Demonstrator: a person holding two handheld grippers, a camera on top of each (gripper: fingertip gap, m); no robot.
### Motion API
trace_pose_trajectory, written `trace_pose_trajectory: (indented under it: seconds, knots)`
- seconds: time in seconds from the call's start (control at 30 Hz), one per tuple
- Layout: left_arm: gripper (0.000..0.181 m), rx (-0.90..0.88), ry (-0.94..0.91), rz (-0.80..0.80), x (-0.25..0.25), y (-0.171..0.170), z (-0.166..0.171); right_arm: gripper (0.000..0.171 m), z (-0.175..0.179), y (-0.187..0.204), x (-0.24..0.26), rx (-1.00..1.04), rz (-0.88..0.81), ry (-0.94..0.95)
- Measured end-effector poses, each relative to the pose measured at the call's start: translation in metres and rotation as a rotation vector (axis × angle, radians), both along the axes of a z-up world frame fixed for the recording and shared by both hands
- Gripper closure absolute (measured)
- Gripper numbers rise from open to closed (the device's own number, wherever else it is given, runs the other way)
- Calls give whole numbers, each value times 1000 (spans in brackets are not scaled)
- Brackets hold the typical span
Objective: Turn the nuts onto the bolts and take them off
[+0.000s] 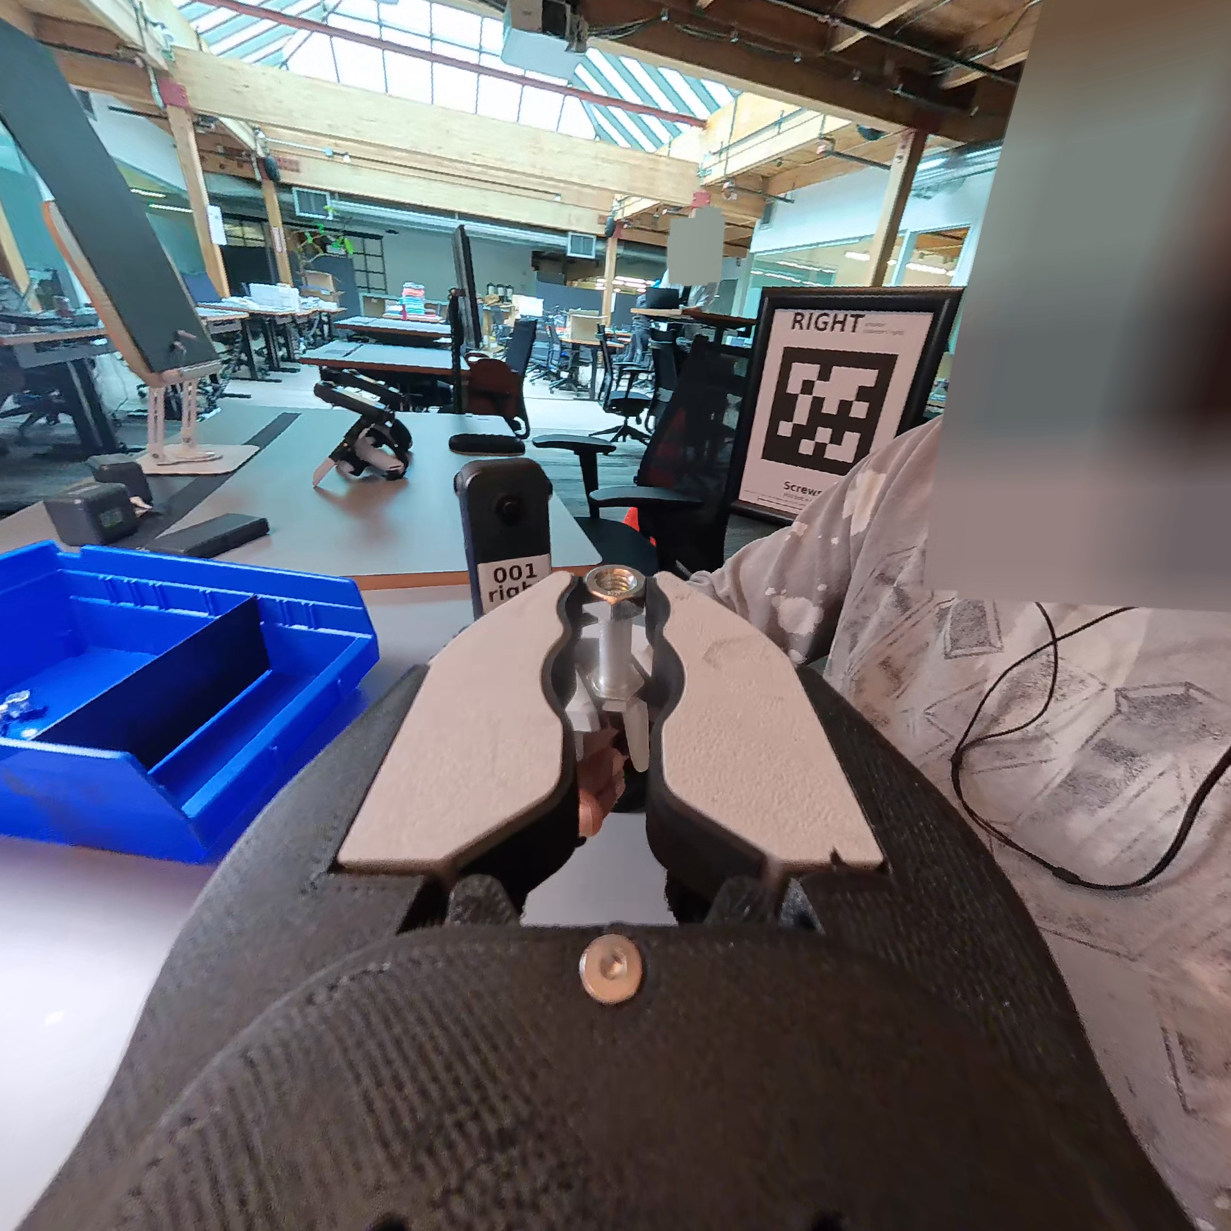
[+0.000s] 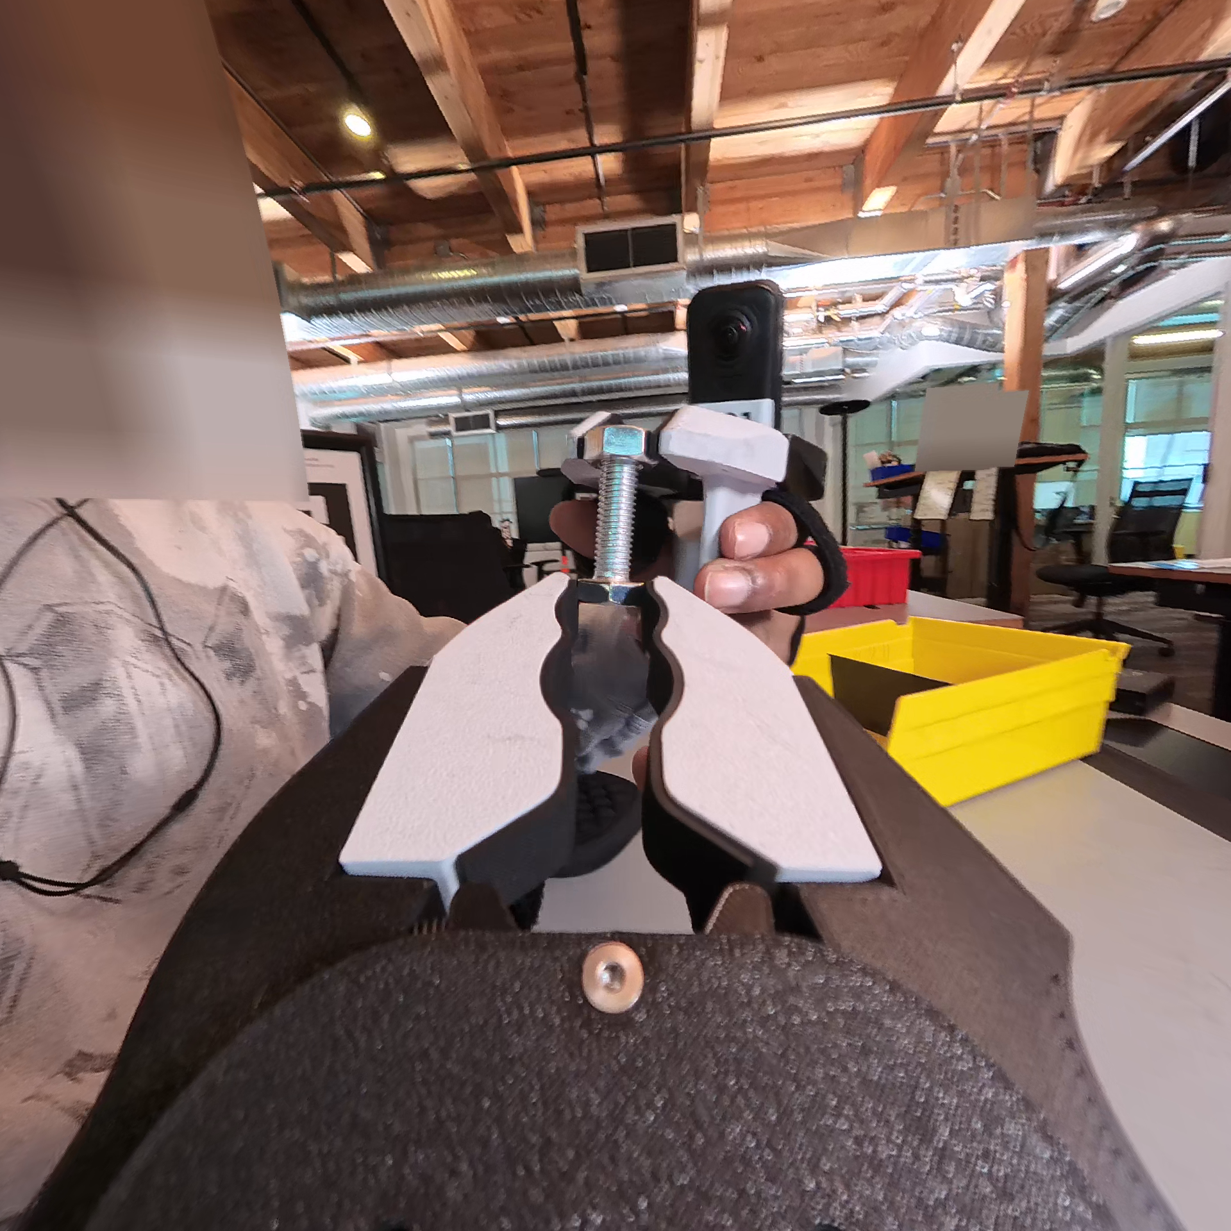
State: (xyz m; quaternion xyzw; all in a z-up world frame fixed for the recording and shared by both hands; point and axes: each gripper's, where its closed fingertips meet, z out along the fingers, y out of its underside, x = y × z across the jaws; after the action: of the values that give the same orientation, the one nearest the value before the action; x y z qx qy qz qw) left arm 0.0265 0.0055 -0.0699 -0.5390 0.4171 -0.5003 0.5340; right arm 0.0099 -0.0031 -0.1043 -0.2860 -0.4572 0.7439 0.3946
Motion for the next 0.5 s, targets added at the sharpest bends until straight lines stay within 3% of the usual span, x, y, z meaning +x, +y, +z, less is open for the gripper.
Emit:
trace_pose_trajectory:
  seconds: [0.2,0.5]
  knots:
    - [162,15,-2,-36,2,-4,3,153,5,-5,6,-5,42,33]
    - [163,8,-64,50,-17,9,11,153,8,-3,8,-19,44,45]
